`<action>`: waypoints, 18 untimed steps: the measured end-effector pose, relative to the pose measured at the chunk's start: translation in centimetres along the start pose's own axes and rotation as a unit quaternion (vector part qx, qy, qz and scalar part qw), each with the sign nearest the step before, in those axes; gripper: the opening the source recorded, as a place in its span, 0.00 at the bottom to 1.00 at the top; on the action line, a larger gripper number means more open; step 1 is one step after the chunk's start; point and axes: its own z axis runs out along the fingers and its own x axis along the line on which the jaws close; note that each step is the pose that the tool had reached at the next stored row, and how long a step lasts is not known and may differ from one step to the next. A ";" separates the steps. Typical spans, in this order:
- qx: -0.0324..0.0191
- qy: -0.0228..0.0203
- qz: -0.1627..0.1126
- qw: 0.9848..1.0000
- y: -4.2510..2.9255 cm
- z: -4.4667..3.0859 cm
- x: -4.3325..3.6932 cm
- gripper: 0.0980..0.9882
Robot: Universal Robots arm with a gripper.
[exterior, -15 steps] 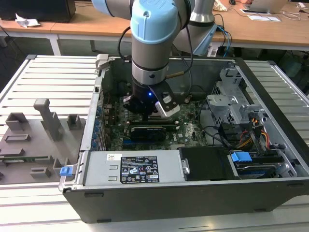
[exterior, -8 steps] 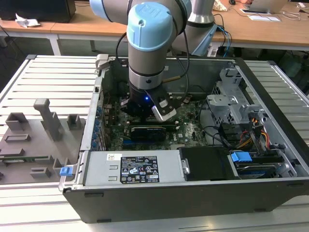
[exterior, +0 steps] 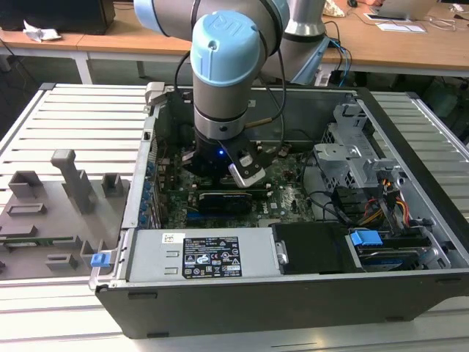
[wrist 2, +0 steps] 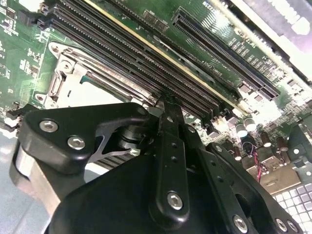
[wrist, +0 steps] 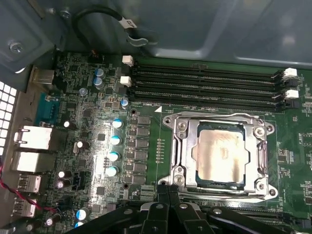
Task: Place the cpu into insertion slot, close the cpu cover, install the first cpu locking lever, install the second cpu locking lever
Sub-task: 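Install the second cpu locking lever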
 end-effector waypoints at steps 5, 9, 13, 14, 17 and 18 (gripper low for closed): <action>-0.009 -0.001 0.000 1.000 0.27 0.27 0.11 0.01; -0.009 -0.001 0.000 1.000 0.25 0.10 0.12 0.01; -0.009 -0.001 0.000 1.000 0.30 -0.30 0.12 0.01; -0.009 -0.001 0.000 1.000 0.32 -0.39 0.11 0.01; -0.009 -0.001 0.000 1.000 0.37 -0.64 0.11 0.01; -0.009 -0.001 0.000 1.000 0.38 -0.67 0.11 0.01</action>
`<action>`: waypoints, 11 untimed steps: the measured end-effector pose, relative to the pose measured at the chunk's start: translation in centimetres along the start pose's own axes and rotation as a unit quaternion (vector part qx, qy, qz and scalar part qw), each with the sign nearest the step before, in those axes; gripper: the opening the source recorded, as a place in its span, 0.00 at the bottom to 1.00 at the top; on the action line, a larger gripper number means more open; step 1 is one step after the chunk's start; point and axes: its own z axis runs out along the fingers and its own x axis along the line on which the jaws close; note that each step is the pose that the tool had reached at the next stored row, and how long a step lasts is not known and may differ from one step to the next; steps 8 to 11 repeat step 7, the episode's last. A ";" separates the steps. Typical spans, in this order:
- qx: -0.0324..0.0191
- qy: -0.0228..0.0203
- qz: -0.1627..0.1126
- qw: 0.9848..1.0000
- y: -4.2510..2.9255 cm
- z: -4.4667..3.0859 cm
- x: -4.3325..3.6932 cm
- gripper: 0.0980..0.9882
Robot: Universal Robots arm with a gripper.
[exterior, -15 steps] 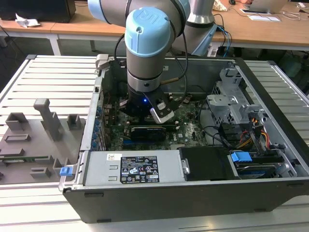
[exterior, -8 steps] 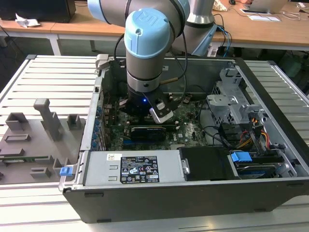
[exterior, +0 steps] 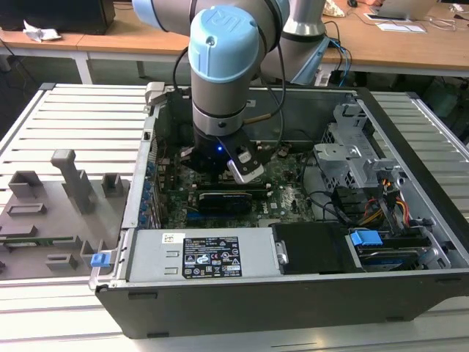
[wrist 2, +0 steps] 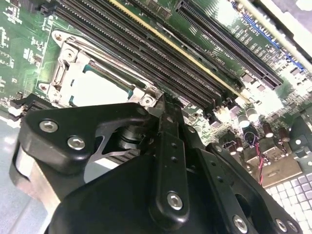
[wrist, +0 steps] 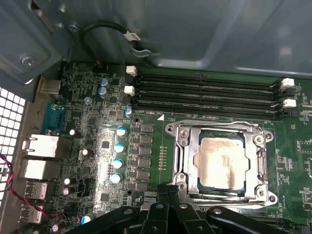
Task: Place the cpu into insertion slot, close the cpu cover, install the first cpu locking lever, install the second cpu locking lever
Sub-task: 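Install the second cpu locking lever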
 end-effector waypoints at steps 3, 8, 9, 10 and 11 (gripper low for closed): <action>0.000 0.000 0.000 1.000 0.07 -0.31 0.00 0.01; 0.000 0.000 0.000 1.000 0.13 -0.53 0.00 0.01; 0.000 0.000 0.000 1.000 0.13 -0.53 0.00 0.01; 0.000 0.000 0.000 1.000 0.13 -0.53 0.00 0.01; 0.000 0.000 0.000 1.000 0.13 -0.53 0.00 0.01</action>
